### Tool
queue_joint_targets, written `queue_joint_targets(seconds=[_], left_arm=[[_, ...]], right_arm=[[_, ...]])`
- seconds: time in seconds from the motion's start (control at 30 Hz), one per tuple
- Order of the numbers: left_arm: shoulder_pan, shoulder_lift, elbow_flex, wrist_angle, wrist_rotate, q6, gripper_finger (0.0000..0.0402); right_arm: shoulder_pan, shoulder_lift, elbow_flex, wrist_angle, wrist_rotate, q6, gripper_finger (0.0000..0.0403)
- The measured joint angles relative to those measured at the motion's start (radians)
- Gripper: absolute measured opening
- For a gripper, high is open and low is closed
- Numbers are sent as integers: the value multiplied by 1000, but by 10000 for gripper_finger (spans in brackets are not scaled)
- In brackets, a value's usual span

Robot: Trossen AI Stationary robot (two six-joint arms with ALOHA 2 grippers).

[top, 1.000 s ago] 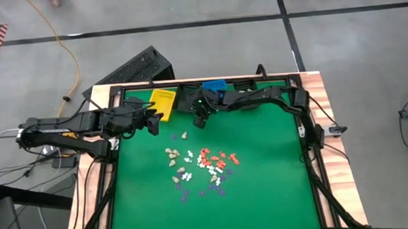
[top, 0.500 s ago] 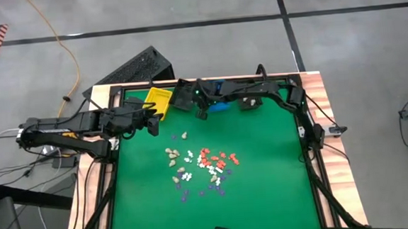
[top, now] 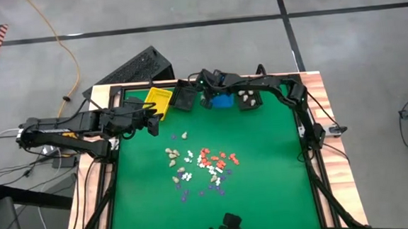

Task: Sort Halloween decoration
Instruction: Put the white skull toy into the right black basket

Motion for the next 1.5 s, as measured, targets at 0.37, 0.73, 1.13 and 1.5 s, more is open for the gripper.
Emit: queue_joint_targets(seconds=[0.37, 0.73, 1.13, 1.5], left_arm=[[0, 0, 0, 0, 0, 3, 176], [0, 0, 0, 0, -2, 15, 176], [0, 0, 0, 0, -1, -6, 176], [11, 0, 0, 0, -27, -38, 176]], right_arm=[[14, 0, 0, -117, 43, 2, 72], [28, -8, 63, -4, 37, 1, 72], [-53, 0, 63, -1, -127, 197, 45], [-109, 0, 71, -104, -327, 213, 15]])
